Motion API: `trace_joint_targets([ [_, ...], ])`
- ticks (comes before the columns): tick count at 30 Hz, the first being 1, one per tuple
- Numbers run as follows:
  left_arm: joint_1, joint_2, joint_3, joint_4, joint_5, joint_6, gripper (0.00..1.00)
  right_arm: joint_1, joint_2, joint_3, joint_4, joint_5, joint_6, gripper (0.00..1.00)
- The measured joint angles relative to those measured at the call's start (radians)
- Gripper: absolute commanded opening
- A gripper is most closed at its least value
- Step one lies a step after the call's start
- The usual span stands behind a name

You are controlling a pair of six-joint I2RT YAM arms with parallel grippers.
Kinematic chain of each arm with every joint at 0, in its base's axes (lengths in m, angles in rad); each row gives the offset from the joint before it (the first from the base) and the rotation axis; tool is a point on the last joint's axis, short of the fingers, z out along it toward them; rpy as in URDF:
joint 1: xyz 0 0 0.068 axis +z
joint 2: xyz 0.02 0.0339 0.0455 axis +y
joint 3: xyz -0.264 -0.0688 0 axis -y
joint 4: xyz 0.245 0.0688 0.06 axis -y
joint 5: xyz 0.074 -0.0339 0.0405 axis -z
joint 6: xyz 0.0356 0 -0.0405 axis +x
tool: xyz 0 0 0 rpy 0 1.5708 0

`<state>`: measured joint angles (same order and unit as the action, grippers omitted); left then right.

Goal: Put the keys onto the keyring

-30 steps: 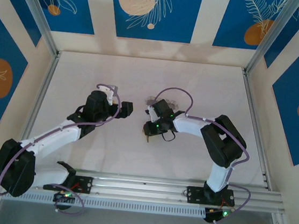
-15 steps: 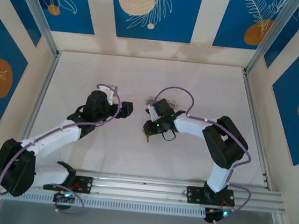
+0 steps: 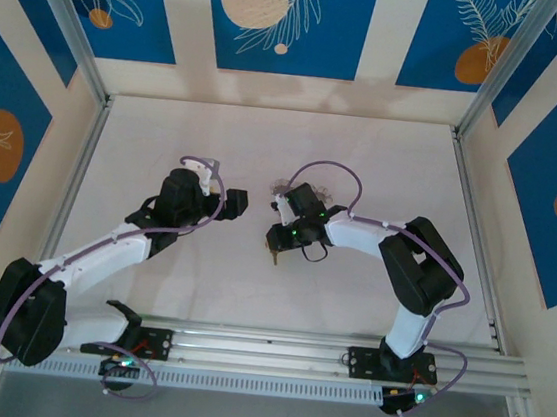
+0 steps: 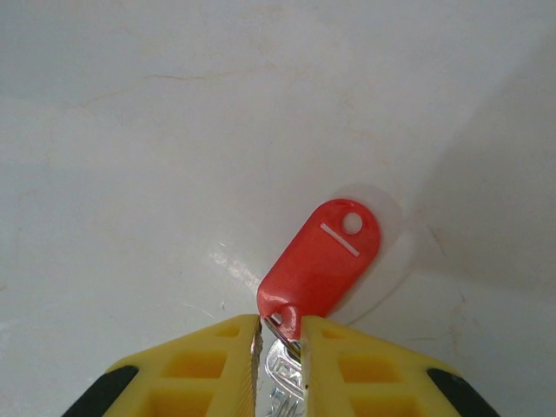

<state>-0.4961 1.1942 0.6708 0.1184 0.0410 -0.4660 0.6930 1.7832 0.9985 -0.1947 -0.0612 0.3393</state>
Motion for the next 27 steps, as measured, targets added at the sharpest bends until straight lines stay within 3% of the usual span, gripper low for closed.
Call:
trace_joint_targets([
  [27,0.0,0.0,0.0,0.0,0.0,-0.007,1.0,0.0,0.001,-0.023,0.011,-0.026,0.001,0.21],
])
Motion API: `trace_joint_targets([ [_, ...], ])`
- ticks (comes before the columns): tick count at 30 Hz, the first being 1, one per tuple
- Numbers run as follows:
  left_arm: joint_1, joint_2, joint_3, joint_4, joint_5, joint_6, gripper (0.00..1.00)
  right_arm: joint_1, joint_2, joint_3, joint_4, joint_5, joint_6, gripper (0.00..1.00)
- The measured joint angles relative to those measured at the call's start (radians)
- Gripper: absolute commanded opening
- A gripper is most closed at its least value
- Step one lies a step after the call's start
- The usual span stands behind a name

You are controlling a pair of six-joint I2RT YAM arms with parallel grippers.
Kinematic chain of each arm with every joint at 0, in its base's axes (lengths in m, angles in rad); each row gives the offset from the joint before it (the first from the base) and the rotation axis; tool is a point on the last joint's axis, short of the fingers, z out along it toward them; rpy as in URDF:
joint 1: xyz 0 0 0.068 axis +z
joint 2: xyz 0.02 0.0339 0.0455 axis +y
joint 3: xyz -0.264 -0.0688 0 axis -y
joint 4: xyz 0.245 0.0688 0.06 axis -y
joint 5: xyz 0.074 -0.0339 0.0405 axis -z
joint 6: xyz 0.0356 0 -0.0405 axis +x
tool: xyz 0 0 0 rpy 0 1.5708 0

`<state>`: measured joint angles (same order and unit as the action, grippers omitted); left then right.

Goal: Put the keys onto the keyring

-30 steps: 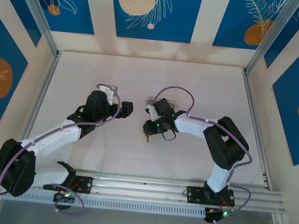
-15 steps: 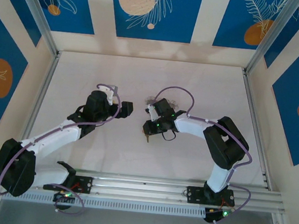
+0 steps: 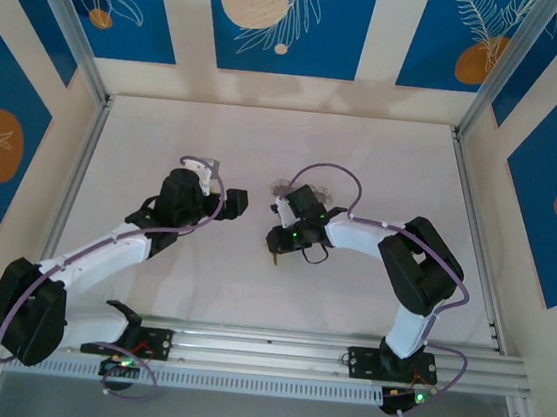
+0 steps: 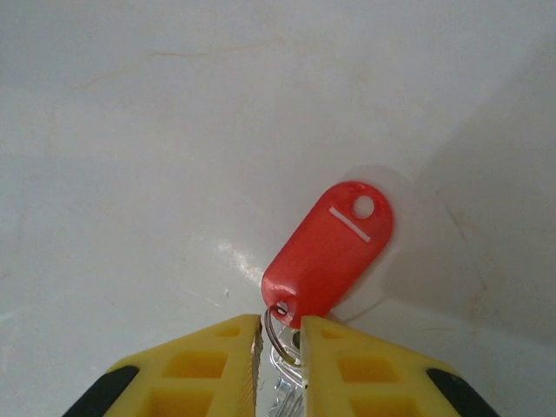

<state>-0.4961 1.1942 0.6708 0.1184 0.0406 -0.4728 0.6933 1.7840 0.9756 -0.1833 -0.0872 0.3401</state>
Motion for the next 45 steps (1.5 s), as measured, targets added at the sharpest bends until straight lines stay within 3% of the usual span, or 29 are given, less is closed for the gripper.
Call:
trace_joint_targets([
  [45,0.0,0.021,0.011,0.001,0.011,0.0,1.0,-0.01,0.0,-0.011,0.011,0.008,0.007,0.22],
])
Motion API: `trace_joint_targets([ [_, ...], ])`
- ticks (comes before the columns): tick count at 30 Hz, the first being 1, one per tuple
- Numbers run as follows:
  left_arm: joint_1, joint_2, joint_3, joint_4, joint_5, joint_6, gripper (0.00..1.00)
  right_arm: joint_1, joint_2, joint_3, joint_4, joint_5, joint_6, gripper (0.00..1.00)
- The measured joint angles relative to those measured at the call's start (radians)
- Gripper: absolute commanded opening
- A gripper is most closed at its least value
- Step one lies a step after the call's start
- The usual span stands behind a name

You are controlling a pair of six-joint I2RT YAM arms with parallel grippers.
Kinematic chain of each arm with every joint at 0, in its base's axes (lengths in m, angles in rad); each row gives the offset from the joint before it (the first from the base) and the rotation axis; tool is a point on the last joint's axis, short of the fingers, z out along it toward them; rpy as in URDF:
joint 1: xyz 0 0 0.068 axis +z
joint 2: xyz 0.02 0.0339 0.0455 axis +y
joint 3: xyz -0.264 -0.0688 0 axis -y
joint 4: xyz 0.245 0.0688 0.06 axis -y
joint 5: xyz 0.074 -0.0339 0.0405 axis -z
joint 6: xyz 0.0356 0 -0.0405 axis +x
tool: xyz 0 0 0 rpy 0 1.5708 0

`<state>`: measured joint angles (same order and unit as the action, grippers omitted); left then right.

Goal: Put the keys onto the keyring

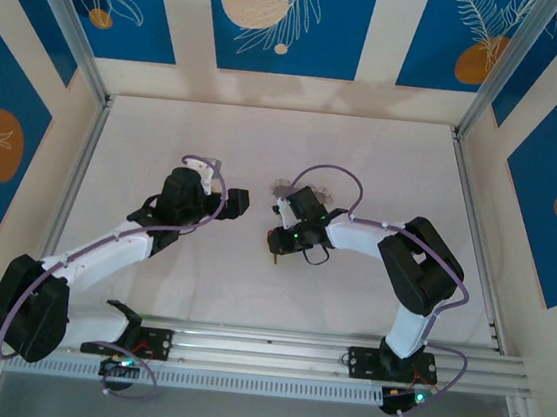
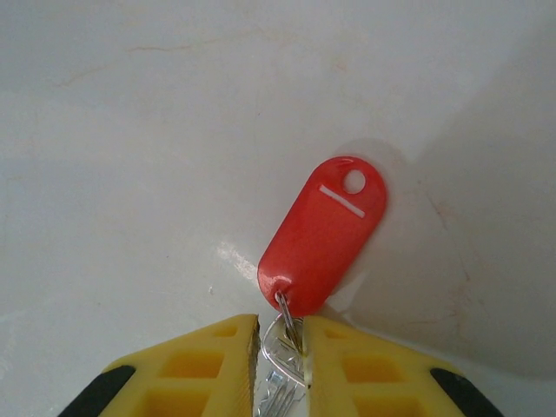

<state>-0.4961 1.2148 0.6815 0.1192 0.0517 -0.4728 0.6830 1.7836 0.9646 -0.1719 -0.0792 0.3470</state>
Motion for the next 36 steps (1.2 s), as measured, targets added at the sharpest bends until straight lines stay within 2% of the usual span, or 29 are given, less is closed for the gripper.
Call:
trace_joint_targets([
  [9,0.0,0.0,0.0,0.0,0.0,0.0,1.0,-0.007,0.0,0.0,0.0,0.0,0.0,0.18],
  [18,0.0,0.0,0.0,0.0,0.001,0.0,1.0,-0.008,0.0,0.0,0.0,0.0,0.0,0.08],
  [23,0.0,0.0,0.0,0.007,0.001,-0.001,1.0,-0.008,0.0,0.0,0.0,-0.001,-0.002,0.0],
  [28,0.0,0.0,0.0,0.008,0.006,-0.002,1.0,-0.009,-0.008,0.0,-0.002,-0.001,0.0,0.0],
  [32,0.0,0.0,0.0,0.017,0.02,-0.016,1.0,-0.02,-0.075,0.0,-0.009,0.0,-0.001,0.0],
  [36,0.0,-0.005,0.0,0.046,0.032,-0.049,1.0,-0.053,-0.207,-0.005,-0.006,-0.001,-0.004,0.0],
])
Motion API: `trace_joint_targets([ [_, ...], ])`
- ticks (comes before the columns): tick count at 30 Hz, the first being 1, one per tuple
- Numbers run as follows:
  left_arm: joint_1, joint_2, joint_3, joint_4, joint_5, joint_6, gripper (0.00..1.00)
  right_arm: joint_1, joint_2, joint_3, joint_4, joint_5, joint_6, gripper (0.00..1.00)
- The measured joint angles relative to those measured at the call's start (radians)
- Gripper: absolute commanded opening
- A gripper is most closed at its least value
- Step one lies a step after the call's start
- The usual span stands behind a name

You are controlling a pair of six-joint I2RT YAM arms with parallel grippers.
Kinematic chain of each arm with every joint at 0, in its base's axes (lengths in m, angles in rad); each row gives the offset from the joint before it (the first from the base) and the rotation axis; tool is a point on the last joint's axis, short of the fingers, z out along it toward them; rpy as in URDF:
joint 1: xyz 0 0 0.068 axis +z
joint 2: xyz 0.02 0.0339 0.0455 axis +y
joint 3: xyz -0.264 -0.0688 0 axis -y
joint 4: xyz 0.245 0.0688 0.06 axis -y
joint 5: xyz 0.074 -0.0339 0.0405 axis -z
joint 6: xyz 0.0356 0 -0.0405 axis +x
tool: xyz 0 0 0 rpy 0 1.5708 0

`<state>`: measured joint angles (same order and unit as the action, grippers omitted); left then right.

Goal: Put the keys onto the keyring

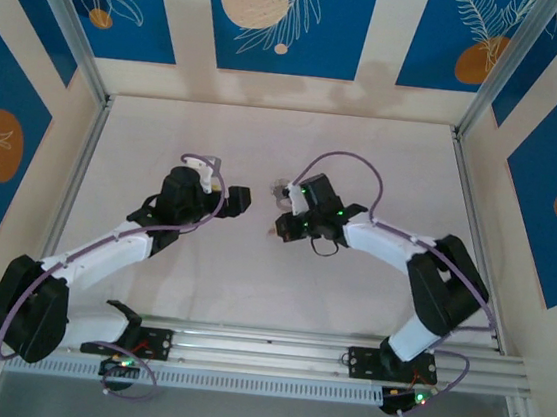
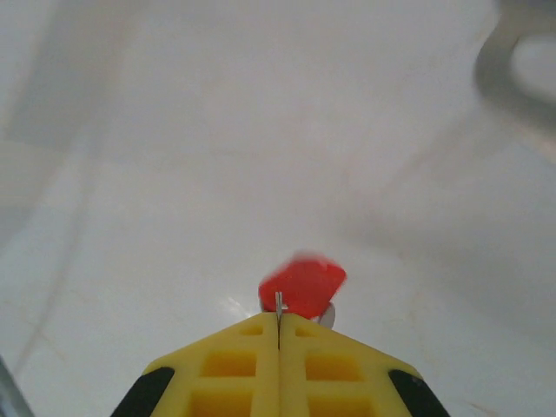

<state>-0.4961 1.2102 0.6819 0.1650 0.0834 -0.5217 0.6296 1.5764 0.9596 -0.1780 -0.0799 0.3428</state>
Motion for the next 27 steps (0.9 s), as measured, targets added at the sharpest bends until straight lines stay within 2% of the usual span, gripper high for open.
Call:
trace_joint_targets([
  [5,0.0,-0.021,0.0,0.065,0.059,-0.013,0.97,-0.063,-0.169,-0.035,0.043,-0.035,-0.004,0.0],
  [11,0.0,0.0,0.095,0.09,0.241,0.041,0.87,-0.175,-0.285,-0.108,0.142,-0.169,0.005,0.0],
  [16,0.0,0.063,0.183,0.11,0.39,0.064,0.78,-0.249,-0.317,-0.134,0.209,-0.304,0.009,0.0],
  [22,0.0,0.127,0.237,0.11,0.531,0.071,0.67,-0.266,-0.349,-0.138,0.261,-0.443,0.016,0.0],
  [27,-0.011,0.138,0.247,0.108,0.574,0.072,0.64,-0.266,-0.359,-0.14,0.277,-0.496,0.016,0.0],
])
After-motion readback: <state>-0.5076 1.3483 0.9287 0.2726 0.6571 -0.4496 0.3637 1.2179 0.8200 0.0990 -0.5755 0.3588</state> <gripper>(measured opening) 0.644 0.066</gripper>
